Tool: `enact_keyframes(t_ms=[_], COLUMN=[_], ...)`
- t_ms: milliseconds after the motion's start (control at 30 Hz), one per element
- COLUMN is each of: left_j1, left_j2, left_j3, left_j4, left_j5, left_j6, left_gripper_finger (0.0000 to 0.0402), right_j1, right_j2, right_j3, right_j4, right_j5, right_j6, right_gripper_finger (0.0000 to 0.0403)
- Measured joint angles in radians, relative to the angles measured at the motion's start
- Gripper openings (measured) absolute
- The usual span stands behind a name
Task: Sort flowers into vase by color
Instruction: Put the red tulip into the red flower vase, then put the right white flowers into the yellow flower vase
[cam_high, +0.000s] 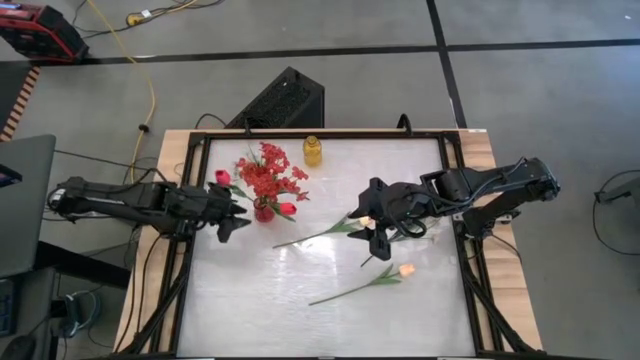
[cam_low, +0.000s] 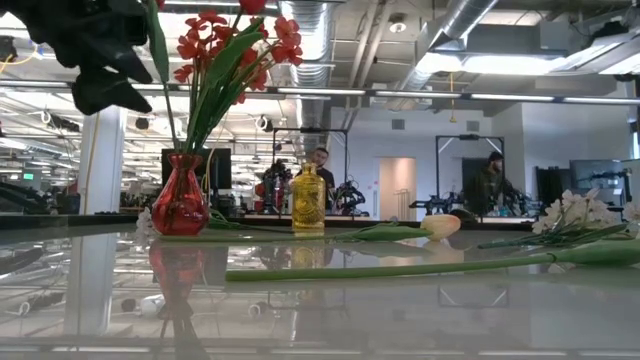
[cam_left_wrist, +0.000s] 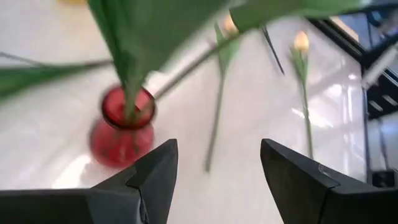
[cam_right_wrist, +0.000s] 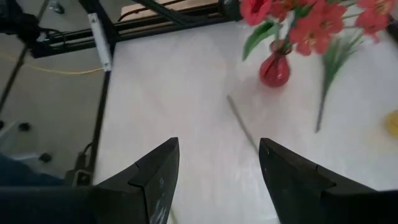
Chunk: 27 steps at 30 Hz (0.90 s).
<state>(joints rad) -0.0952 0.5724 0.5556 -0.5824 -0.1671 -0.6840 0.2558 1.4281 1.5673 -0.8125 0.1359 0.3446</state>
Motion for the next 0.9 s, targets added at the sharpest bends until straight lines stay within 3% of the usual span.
enact_keyframes(t_ms=[200, 567, 733, 900], left_j1=[0.000, 0.000, -0.031, -0.168], left_j2=[0.012, 0.013, 0.037, 0.123], left_j3=[0.020, 0.262, 0.317, 0.309], left_j4=[-0.026, -0.088, 0.116, 0.334], left_j5=[0.117, 0.327, 0.365, 0.279], left_j6=[-0.015, -0.020, 0.005, 0.137], left_gripper_finger=[0.0218, 0.0218, 0.0218, 0.0218], right_j1=[0.010, 0.105, 0.160, 0.174], right_j2=[0.000, 0.000, 0.001, 0.002], right_j3=[0.000, -0.017, -0.134, -0.280], right_j4=[-0.073, -0.113, -0.107, -0.120], right_j5=[-0.066, -0.058, -0.059, -0.062], right_j6=[0.048, 0.056, 0.042, 0.197], right_gripper_finger=[0.0248, 0.0248, 0.0248, 0.0248])
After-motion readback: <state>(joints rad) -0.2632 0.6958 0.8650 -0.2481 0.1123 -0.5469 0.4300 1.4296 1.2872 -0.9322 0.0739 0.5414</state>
